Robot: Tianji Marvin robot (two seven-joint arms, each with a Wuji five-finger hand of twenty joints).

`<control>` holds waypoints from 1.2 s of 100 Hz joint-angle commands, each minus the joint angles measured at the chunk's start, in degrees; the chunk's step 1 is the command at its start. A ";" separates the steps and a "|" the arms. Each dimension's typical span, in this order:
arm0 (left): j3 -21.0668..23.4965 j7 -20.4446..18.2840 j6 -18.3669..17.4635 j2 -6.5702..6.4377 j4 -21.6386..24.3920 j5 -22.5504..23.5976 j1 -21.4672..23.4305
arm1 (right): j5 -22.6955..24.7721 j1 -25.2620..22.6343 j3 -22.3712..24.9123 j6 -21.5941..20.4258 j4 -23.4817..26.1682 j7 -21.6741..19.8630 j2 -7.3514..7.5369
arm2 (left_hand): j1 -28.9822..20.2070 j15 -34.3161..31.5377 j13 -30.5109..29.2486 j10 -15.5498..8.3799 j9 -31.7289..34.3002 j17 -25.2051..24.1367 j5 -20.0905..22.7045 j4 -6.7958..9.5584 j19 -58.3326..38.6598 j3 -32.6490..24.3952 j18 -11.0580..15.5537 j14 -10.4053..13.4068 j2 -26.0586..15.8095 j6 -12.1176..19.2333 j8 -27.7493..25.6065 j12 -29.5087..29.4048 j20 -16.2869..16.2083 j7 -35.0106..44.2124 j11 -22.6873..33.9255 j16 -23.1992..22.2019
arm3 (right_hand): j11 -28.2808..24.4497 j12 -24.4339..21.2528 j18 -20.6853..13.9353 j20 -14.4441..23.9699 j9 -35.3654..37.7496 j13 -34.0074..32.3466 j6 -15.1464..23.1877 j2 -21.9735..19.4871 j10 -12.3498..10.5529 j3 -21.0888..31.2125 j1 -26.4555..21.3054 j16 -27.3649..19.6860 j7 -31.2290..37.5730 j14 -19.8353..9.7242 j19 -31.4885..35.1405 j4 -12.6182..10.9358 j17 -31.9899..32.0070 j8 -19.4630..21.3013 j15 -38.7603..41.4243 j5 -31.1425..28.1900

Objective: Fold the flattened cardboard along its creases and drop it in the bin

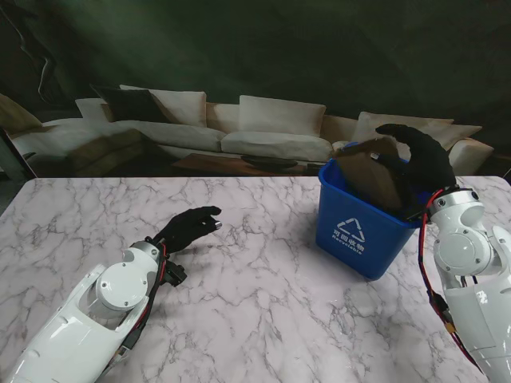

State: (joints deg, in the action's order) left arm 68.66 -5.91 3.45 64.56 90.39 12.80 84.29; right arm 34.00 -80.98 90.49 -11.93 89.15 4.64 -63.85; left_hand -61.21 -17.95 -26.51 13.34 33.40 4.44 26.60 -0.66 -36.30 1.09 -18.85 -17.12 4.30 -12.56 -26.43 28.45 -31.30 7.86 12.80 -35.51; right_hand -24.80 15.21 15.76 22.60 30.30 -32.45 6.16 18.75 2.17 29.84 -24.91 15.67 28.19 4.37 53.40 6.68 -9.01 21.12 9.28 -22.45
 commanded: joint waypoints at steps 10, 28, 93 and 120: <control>-0.03 -0.97 0.22 0.07 0.39 -0.26 0.05 | -0.31 0.58 -0.37 0.32 -0.23 -0.85 0.17 | -0.04 1.22 0.64 -0.40 -0.61 -0.98 -1.60 0.91 -0.20 0.32 -0.85 0.01 -1.54 -0.50 0.89 -0.57 -1.19 -0.71 -0.86 0.65 | 3.66 -1.77 -1.65 -2.02 -5.18 5.58 -1.48 -2.55 -0.65 -4.44 5.14 -2.67 -3.85 -0.69 -4.13 -1.32 3.88 -1.71 -3.12 5.53; 0.10 -0.96 0.26 0.07 0.55 -0.31 0.15 | 1.51 1.47 -0.44 -2.19 0.26 0.04 0.28 | 0.02 2.49 0.91 -0.08 -0.82 -1.11 -1.35 0.85 0.27 0.32 -0.64 -0.06 -1.79 -0.50 0.86 -1.91 -1.11 -0.59 -2.40 1.81 | 3.60 -1.80 -2.56 -2.34 -5.86 7.03 -0.37 -3.39 -1.66 -5.93 4.70 -3.41 -3.47 -1.28 -5.01 -1.69 4.43 -1.57 -3.81 5.21; 0.69 0.15 -0.73 0.42 1.29 -1.72 0.65 | -8.56 1.69 -9.80 -4.20 15.57 -10.61 1.04 | 3.18 8.52 7.85 0.90 -9.12 -1.95 1.66 0.12 9.58 0.82 1.36 0.79 -5.37 -0.39 0.03 -11.95 2.79 0.64 -9.79 10.65 | 2.78 -1.71 1.09 -1.38 -1.60 2.78 -0.74 -9.59 0.98 -11.80 0.09 -2.68 -3.23 0.17 -2.89 -3.31 2.36 -1.22 -1.53 0.90; 0.28 2.61 -1.42 1.06 1.44 -2.37 0.89 | -13.76 2.37 -20.55 -1.00 13.30 -9.58 0.01 | 3.27 8.02 7.66 0.53 -8.53 -1.96 2.55 0.15 9.36 0.78 0.82 0.86 -5.95 -0.64 -0.86 -11.04 1.33 1.45 -9.23 10.25 | 2.92 -1.70 1.49 -1.20 -0.86 2.20 -0.83 -10.02 1.33 -12.90 -0.75 -2.32 -3.89 0.55 -2.30 -3.53 2.21 -0.69 -1.52 -0.16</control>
State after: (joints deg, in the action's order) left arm 69.32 -3.13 2.29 65.11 91.50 10.80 85.06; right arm 20.48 -78.16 71.87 -13.24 104.27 -4.79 -62.55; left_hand -59.51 -10.08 -19.92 14.33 25.57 2.92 28.00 -0.66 -28.31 1.06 -18.67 -17.12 0.59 -13.05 -26.44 17.12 -29.15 8.59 3.14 -25.98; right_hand -22.30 13.86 16.56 20.96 28.37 -29.11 5.08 11.21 3.47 17.98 -23.93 12.98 25.39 4.80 50.32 4.25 -6.92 20.09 7.50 -20.86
